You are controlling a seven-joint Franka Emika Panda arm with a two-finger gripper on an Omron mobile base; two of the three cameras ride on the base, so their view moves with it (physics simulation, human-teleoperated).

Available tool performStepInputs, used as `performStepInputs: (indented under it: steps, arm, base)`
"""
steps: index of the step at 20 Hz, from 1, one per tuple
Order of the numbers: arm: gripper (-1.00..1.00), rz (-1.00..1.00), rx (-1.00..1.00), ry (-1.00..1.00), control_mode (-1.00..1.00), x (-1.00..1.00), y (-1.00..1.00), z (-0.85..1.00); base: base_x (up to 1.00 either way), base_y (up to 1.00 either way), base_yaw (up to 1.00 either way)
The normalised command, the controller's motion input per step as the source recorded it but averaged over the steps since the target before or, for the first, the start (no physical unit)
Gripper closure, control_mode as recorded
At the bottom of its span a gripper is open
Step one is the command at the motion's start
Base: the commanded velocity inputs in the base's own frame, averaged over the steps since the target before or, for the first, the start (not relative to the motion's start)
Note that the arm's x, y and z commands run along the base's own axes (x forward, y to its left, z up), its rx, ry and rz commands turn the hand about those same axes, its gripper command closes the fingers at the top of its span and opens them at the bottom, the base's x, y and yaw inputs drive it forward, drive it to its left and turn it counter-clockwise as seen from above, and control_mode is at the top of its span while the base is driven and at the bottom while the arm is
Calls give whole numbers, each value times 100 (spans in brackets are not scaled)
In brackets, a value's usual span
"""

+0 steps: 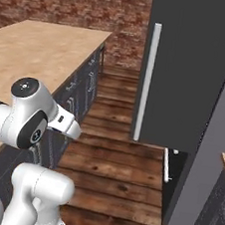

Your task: Pick up the peach and apple from the fridge and place one fruit on each plate on the dining counter.

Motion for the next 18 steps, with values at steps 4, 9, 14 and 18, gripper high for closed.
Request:
performStepInputs:
  steps: [4, 9, 14, 18]
  arm:
    - [-100, 0, 0, 0, 100, 0, 0, 0]
    - [-100, 0, 0, 0, 100, 0, 0, 0]
    - [-100, 0, 0, 0, 100, 0, 0, 0]
    - [-100, 0, 0, 0, 100, 0, 0, 0]
  base:
    - [86, -3, 13]
    - [82, 0, 4]
    - [77, 0, 0]
    - [68, 0, -7]
